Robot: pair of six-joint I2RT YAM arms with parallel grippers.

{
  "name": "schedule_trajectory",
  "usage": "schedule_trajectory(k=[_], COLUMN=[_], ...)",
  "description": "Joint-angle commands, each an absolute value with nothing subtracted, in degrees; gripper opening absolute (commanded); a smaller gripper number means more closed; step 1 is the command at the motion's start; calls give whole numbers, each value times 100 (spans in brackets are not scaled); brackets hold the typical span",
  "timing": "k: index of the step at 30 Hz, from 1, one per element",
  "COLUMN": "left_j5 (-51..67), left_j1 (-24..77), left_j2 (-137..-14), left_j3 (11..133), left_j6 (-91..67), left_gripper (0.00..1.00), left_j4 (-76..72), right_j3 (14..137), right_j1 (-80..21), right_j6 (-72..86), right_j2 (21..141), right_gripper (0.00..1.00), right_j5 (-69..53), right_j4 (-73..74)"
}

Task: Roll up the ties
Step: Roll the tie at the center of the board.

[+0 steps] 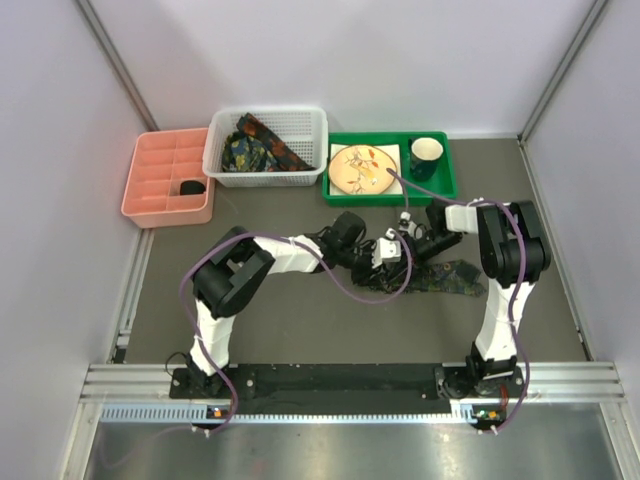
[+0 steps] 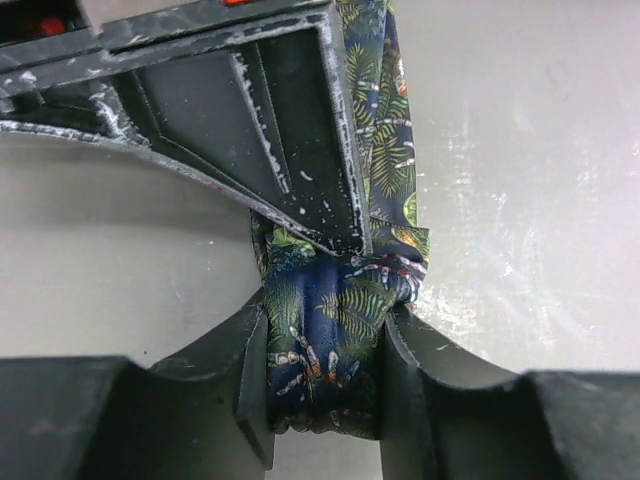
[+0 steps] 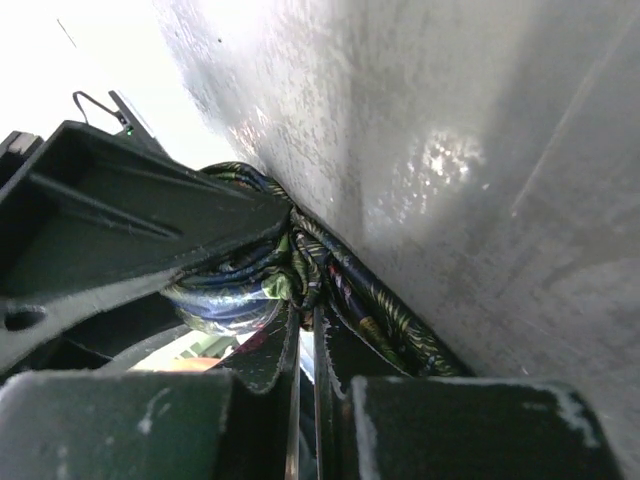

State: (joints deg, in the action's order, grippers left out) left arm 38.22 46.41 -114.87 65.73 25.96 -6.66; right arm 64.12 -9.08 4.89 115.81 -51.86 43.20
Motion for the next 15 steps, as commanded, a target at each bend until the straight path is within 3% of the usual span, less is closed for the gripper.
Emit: schedule_trajectory(k=[1, 2, 3, 8, 11, 15], left_j5=[3183, 2947, 2823, 2128, 1846, 1556], left_j1=[4790, 4790, 4807, 4843, 4913, 5062], left_j2=[-11189, -11162, -11127, -11056, -11127, -11372], left_j3=[6864, 6899, 6943, 7005, 7101, 7338], left_j6=[3295, 3348, 3410, 3604, 3595, 3454], left_gripper=[30, 29, 26, 25, 26, 34], left_j4=[1041, 1333, 1553, 2582, 2707, 2716], right_j3=[6521, 6574, 6644, 6961, 6944, 6742], right_j1=[-888, -879, -888, -800, -809, -1010], right_j6=[457, 422, 352, -182, -54, 474], right_j2=[11567, 11558, 11540, 11128, 10978, 11109], right_gripper=[9, 16, 30, 44, 60, 60], right_j5=[-4772, -4851, -4895, -5271, -5861, -6205], right_j4=[3761, 3831, 3954, 4744, 4817, 4527])
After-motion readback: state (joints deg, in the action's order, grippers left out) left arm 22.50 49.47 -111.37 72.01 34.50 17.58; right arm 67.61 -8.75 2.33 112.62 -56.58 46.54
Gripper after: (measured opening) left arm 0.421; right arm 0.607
